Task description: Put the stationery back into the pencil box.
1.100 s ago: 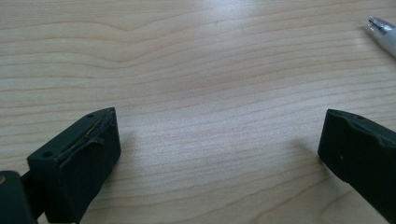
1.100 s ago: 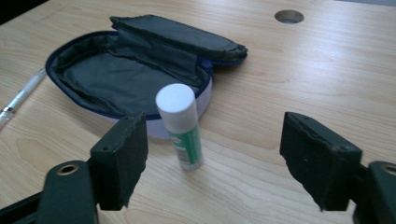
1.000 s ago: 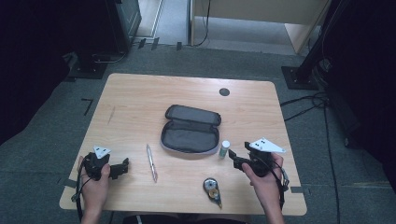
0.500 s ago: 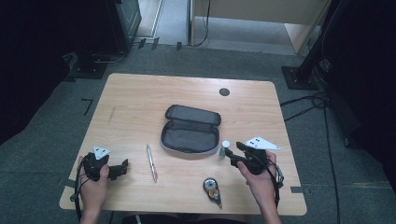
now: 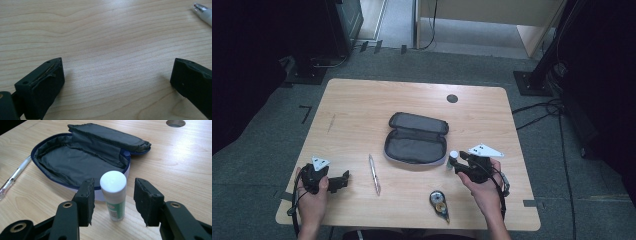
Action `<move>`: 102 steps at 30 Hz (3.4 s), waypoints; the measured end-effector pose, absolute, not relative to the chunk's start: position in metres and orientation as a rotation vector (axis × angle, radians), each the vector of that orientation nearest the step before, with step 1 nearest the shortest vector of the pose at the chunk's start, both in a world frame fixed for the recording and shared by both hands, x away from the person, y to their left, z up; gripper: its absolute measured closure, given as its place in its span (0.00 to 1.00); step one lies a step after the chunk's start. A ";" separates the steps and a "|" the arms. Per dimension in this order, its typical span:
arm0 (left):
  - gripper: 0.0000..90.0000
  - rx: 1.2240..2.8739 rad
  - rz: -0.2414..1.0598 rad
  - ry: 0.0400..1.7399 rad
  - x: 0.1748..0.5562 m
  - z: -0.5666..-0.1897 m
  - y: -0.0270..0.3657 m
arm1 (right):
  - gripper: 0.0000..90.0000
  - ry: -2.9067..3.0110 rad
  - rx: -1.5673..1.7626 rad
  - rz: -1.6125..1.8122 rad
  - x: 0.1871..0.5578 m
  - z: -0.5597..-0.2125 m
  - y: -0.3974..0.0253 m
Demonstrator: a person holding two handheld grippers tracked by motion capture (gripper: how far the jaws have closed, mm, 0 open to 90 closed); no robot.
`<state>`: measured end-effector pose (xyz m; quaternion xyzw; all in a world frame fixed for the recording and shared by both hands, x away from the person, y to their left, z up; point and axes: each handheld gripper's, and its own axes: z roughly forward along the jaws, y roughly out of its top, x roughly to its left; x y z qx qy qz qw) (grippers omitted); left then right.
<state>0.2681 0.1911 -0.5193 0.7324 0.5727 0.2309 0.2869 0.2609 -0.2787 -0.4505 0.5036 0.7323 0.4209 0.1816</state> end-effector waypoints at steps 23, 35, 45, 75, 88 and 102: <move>0.00 1.958 0.617 1.531 0.268 -0.519 0.191 | 0.73 2.081 1.342 1.148 0.261 -0.435 -0.269; 0.00 1.956 0.617 1.531 0.268 -0.519 0.191 | 0.73 2.130 1.256 1.216 0.258 -0.410 -0.253; 0.00 1.958 0.617 1.530 0.268 -0.519 0.191 | 0.73 2.150 1.200 1.260 0.265 -0.401 -0.237; 0.00 1.962 0.618 1.530 0.268 -0.519 0.191 | 0.73 2.109 1.184 1.238 0.323 -0.432 -0.207; 0.00 1.957 0.618 1.531 0.268 -0.519 0.191 | 0.73 2.124 1.192 1.195 0.323 -0.454 -0.207; 0.00 1.958 0.618 1.530 0.268 -0.519 0.191 | 0.73 2.165 1.206 1.202 0.300 -0.456 -0.232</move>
